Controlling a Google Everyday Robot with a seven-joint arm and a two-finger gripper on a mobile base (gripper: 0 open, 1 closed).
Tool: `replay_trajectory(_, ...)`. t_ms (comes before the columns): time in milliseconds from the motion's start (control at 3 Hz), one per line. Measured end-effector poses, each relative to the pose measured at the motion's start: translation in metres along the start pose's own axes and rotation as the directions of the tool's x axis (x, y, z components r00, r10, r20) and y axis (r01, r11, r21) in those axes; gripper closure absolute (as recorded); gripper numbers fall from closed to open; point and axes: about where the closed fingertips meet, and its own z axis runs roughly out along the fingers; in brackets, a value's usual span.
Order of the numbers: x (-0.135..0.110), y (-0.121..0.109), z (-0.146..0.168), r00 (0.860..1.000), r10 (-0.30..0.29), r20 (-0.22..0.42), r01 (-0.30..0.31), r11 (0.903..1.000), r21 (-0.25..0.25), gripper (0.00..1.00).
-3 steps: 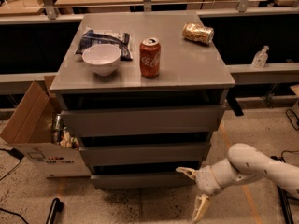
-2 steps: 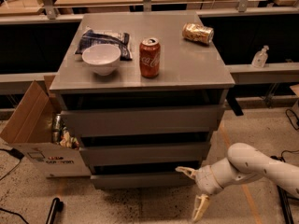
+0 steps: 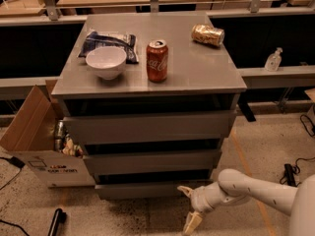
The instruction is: Open bottom drawer
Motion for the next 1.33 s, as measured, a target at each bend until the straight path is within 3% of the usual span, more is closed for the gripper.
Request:
replay_trajectory(333, 0.004, -0.003, 0.003, 1.000, -0.001, -0.005, 0.001, 1.0000, 0.003, 0.00)
replay_trajectory(667, 0.023, -0.016, 0.016, 0.999, -0.009, -0.032, 0.009, 0.9998, 0.020, 0.00)
replay_trajectory(1333, 0.069, -0.051, 0.020, 1.000, -0.017, -0.009, 0.018, 0.9976, 0.067, 0.00)
